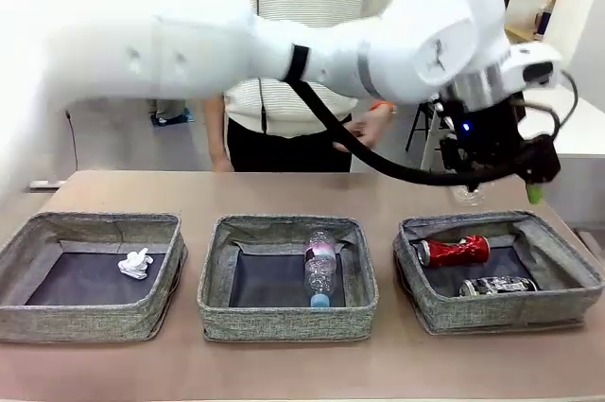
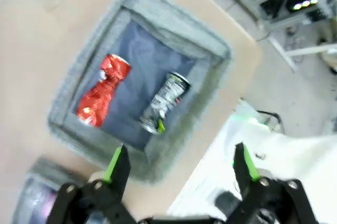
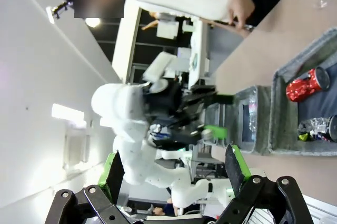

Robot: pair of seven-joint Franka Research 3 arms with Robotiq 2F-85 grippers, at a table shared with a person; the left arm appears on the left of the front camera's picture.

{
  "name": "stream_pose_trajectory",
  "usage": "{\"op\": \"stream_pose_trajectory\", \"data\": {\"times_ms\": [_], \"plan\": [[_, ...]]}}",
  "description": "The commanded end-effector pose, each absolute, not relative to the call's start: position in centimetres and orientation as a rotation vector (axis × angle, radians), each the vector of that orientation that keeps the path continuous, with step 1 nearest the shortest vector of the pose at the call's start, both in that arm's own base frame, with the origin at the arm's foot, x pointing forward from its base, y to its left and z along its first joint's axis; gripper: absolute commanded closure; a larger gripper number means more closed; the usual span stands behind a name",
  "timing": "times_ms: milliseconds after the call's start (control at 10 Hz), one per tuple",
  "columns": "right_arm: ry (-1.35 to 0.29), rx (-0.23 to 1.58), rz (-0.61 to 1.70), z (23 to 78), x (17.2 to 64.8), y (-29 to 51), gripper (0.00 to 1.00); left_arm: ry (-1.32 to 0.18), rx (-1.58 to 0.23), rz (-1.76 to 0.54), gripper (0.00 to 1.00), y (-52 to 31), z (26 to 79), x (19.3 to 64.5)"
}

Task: Sort the waste into the appropriate baskets.
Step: Place the picked waste into the Fabric basket indicated by the person.

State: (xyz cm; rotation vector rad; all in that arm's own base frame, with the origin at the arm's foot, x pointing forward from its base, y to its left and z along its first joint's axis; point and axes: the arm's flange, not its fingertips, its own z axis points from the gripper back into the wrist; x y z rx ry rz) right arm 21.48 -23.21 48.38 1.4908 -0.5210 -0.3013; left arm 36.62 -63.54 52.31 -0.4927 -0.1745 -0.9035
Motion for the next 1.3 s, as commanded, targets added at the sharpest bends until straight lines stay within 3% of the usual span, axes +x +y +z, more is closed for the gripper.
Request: {"op": "stream_pose_trajectory", "data": {"times_ms": [0,200,500,900,1200], "plan": [[-0.423,1.485,-0.235,47.7,24.3,-21.6,0.0,-0.164,-0.478,-0.872,0.0,-51.3,57.3,32.4],[-0.312,1.484,-0.131,47.3,28.1,-18.3,0.0,-0.209,-0.494,-0.772,0.0,-40.9,61.3,30.4],[-0.121,1.442,0.036,46.4,33.5,-10.7,0.0,-0.17,-0.825,-0.487,0.0,-25.1,62.9,30.2],[0.014,1.495,0.251,45.5,36.8,-1.0,0.0,-0.02,-1.187,-0.154,0.0,-8.6,57.4,30.6],[0.068,1.558,0.219,45.4,38.9,1.6,0.0,-0.097,-1.33,0.054,0.0,-0.9,52.4,26.7]]}}
